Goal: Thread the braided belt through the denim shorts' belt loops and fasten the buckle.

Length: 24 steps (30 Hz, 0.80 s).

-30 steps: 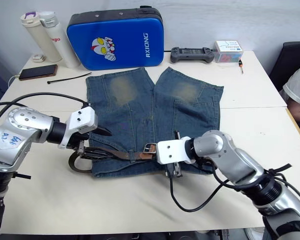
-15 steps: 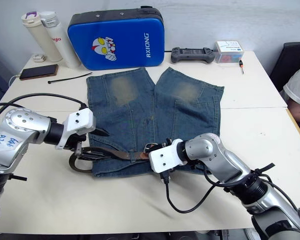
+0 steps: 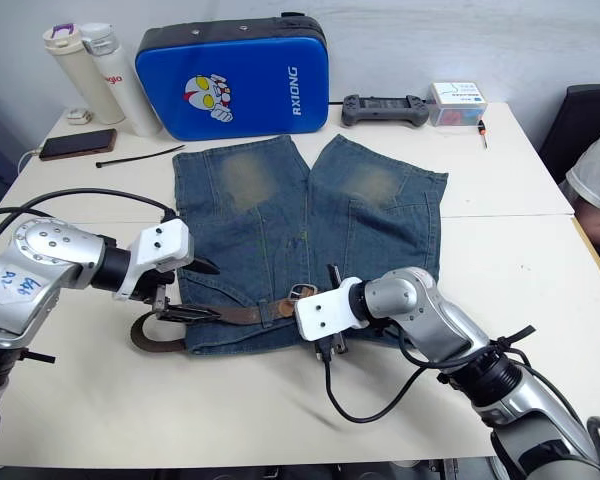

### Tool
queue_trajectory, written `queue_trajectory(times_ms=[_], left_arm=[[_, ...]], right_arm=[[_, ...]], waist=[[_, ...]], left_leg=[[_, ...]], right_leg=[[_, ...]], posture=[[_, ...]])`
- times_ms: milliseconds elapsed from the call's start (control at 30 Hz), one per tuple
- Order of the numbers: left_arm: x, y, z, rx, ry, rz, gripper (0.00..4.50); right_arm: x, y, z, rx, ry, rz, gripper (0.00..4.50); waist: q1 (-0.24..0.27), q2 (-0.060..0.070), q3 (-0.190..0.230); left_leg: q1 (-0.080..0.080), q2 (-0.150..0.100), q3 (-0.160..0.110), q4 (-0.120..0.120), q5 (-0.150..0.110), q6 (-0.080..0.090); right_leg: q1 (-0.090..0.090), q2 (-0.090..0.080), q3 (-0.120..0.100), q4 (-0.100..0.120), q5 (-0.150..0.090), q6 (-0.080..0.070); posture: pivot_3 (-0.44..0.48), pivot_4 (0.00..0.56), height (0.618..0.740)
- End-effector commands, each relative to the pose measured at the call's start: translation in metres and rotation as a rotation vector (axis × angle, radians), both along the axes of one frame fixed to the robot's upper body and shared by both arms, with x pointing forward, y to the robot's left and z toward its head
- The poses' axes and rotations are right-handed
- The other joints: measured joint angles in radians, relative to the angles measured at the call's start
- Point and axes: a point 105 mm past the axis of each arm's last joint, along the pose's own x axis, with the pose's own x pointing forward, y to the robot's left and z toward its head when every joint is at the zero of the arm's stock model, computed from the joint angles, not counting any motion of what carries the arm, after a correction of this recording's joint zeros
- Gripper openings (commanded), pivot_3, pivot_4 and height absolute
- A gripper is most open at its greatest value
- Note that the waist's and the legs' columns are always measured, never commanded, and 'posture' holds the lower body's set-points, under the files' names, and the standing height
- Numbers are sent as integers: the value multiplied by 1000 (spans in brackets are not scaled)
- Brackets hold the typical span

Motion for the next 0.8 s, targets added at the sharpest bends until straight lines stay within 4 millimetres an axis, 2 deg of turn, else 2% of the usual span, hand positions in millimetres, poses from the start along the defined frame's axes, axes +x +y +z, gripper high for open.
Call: queue_trajectory(times_ms=[33,233,400,633,800], left_arm=[[-1,-1,6,7,-31,-8,4500],[-1,-3,3,1,-31,-8,4500],[-1,-6,2,-8,-30,-16,4500],[0,-7,0,-13,-31,-20,4500],[1,-20,-11,-13,-33,-41,4500]], right_arm=[[-4,1,17,43,-27,7,28],[-16,1,38,96,32,30,28],[-25,-2,42,88,92,41,28],[-17,-6,44,93,67,-3,28],[-14,-4,47,111,38,-14,28]], waist=[[0,0,0],[0,0,0],[0,0,0],[0,0,0],[1,0,0]], left_leg=[[0,0,0,0,0,0],[0,0,0,0,0,0],[0,0,0,0,0,0],[0,0,0,0,0,0],[0,0,0,0,0,0]], right_leg=[[0,0,0,0,0,0],[0,0,0,1,0,0],[0,0,0,1,0,0],[0,0,0,0,0,0],[0,0,0,0,0,0]], posture=[[0,150,740],[0,150,740],[0,150,740],[0,150,740],[0,150,740]])
